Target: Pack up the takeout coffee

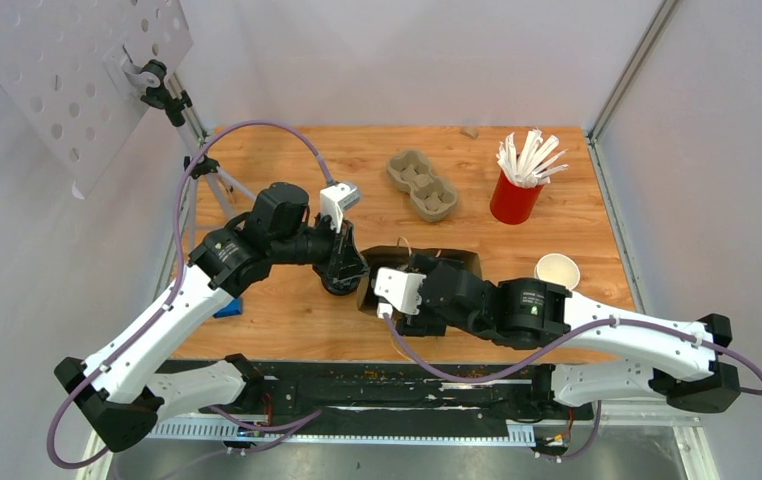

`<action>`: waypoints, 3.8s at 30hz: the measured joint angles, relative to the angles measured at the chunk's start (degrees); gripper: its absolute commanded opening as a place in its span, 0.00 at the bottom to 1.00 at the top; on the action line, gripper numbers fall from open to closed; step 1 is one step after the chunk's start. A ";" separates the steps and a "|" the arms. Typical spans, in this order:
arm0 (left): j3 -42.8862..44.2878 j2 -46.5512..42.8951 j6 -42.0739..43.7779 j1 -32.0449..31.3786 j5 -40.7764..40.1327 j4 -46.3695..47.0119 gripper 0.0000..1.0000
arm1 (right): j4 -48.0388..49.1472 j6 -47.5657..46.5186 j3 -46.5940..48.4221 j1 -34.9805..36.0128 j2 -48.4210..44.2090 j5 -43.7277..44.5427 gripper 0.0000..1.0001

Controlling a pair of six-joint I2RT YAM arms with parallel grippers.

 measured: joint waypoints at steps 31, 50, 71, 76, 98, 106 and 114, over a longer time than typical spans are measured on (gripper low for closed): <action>-5.25 -4.04 0.66 0.02 -2.97 -2.08 0.49 | 6.75 2.69 -3.58 0.07 2.67 4.98 0.56; -6.86 -4.00 2.23 0.02 -2.47 -2.47 0.03 | 2.95 -1.18 -2.82 0.07 0.48 5.79 0.56; -8.44 -4.74 4.96 0.02 1.38 -0.35 0.00 | 1.53 -13.84 -2.75 -2.84 -1.70 3.87 0.56; -8.44 -4.94 5.81 0.02 2.10 -0.07 0.01 | 1.49 -15.93 -3.76 -4.68 -1.70 3.06 0.56; -10.58 -5.90 8.41 0.02 5.84 1.03 0.06 | 7.67 -23.61 -12.87 -6.27 -1.33 0.46 0.54; -10.67 -6.05 8.85 0.02 6.93 1.51 0.06 | 9.84 -25.46 -14.12 -6.78 -0.74 1.44 0.54; -10.67 -6.16 8.85 0.02 8.02 1.70 0.07 | 10.25 -26.05 -14.58 -7.10 -0.33 1.22 0.54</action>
